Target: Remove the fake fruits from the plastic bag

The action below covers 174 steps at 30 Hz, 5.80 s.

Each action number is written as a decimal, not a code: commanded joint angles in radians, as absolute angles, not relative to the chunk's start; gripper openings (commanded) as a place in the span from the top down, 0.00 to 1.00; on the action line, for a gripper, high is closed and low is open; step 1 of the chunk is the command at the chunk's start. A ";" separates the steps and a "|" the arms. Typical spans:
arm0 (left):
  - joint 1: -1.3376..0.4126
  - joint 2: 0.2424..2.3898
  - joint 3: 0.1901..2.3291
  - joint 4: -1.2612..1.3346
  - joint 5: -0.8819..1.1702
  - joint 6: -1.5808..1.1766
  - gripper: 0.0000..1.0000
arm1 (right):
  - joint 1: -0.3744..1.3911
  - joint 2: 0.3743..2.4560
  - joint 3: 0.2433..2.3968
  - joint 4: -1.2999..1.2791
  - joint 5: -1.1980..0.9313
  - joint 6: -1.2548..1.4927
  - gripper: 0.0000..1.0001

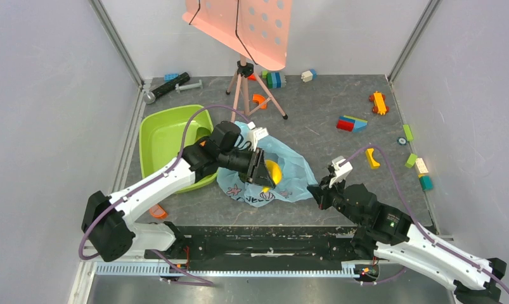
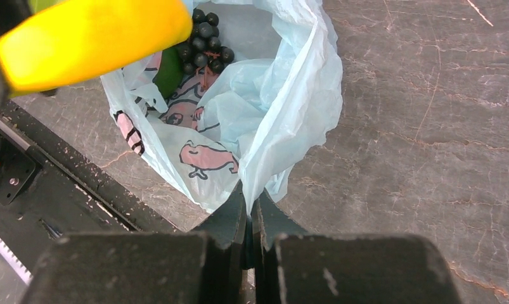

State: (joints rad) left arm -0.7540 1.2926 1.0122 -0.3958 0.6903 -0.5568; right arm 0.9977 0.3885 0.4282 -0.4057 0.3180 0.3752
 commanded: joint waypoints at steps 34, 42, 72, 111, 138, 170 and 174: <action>-0.390 0.857 1.184 -0.601 0.408 -0.537 0.82 | 0.999 0.454 0.535 -0.411 0.396 0.379 1.00; -0.289 0.882 1.082 -0.637 0.232 -0.527 0.79 | 0.999 0.474 0.528 -0.399 0.391 0.373 1.00; -0.002 1.260 0.722 -0.146 0.022 -0.676 0.60 | 0.999 0.473 0.530 -0.425 0.370 0.394 1.00; -0.907 1.159 1.244 -0.358 0.047 -0.465 0.24 | 0.999 0.442 0.793 -0.591 0.543 0.350 1.00; -0.998 1.284 0.933 -0.240 -0.184 -0.553 0.28 | 0.997 0.566 1.037 -0.709 0.743 0.173 0.21; -0.999 1.285 0.855 -0.207 -0.186 -0.594 0.25 | 0.997 0.978 1.359 -0.653 0.245 -0.047 0.23; -0.998 1.283 0.842 -0.203 -0.190 -0.594 0.25 | 0.997 0.982 1.268 -0.592 0.155 -0.029 0.33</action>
